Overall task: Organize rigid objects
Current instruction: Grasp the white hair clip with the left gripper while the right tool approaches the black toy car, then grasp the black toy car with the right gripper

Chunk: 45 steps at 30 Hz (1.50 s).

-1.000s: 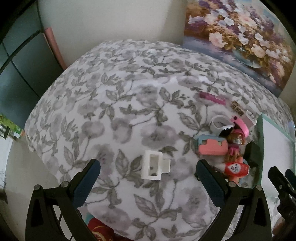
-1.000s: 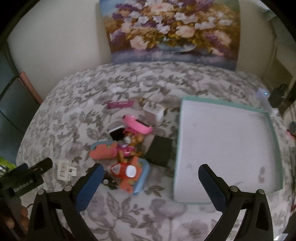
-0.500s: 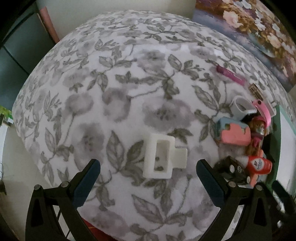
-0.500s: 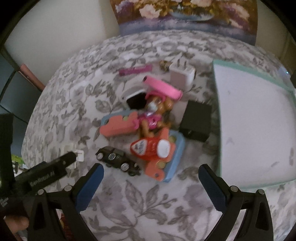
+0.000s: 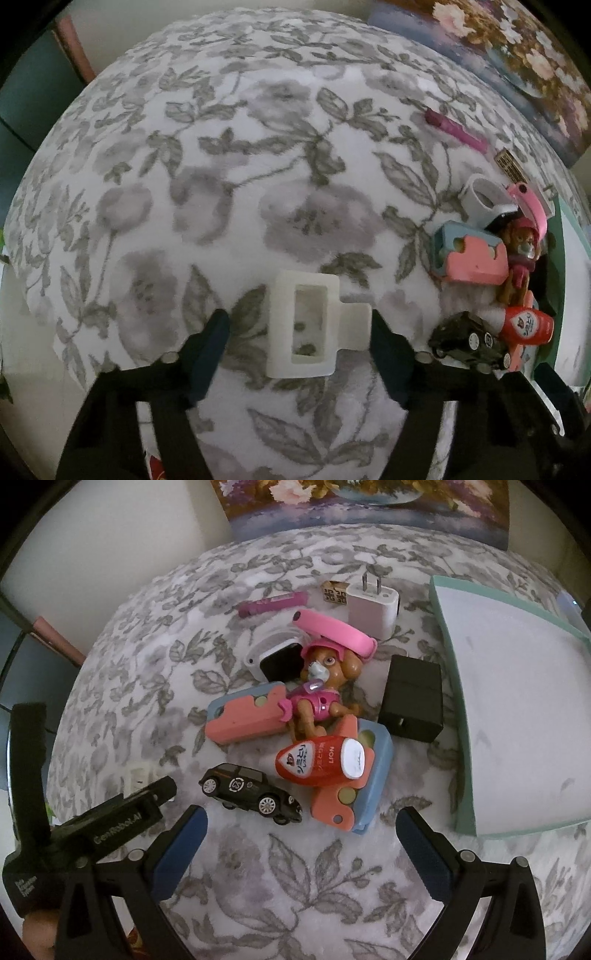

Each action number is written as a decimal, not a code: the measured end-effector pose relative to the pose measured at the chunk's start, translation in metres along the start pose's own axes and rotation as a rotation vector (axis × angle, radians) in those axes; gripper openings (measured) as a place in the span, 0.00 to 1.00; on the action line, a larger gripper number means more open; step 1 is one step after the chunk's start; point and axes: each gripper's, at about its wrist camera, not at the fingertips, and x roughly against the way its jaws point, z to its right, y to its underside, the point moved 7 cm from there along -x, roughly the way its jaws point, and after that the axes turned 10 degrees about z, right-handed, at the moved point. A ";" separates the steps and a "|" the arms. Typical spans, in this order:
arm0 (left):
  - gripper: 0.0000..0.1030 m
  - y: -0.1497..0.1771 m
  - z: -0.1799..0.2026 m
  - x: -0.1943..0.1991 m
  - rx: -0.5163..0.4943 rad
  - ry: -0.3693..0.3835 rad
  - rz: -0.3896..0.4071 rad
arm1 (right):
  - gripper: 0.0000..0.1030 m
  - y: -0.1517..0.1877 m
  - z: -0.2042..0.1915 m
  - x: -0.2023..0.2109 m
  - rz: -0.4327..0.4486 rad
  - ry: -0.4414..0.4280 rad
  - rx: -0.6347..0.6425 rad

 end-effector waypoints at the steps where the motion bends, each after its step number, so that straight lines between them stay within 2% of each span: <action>1: 0.64 0.001 0.003 -0.002 -0.003 0.005 -0.002 | 1.00 0.000 0.000 0.000 0.000 0.001 -0.001; 10: 0.47 0.004 0.004 -0.006 0.025 0.054 0.012 | 1.00 0.000 -0.003 -0.004 -0.003 0.011 0.000; 15: 0.47 0.005 -0.003 -0.001 0.058 0.075 0.022 | 1.00 0.000 -0.004 -0.005 -0.005 0.008 -0.002; 25: 0.47 0.008 -0.029 0.014 0.096 0.062 0.046 | 1.00 0.001 -0.014 -0.007 -0.006 -0.055 -0.001; 31: 0.47 0.007 -0.035 0.019 0.122 0.064 0.059 | 0.88 0.001 -0.016 -0.005 0.002 -0.083 -0.022; 36: 0.47 0.010 -0.041 0.025 0.131 0.068 0.063 | 0.84 0.003 -0.022 0.001 -0.003 -0.115 -0.042; 39: 0.47 0.010 -0.042 0.029 0.138 0.077 0.071 | 0.77 0.004 -0.028 -0.002 -0.009 -0.118 -0.022; 45: 0.47 0.010 -0.042 0.029 0.145 0.084 0.069 | 0.76 0.005 -0.032 -0.015 -0.032 -0.105 -0.023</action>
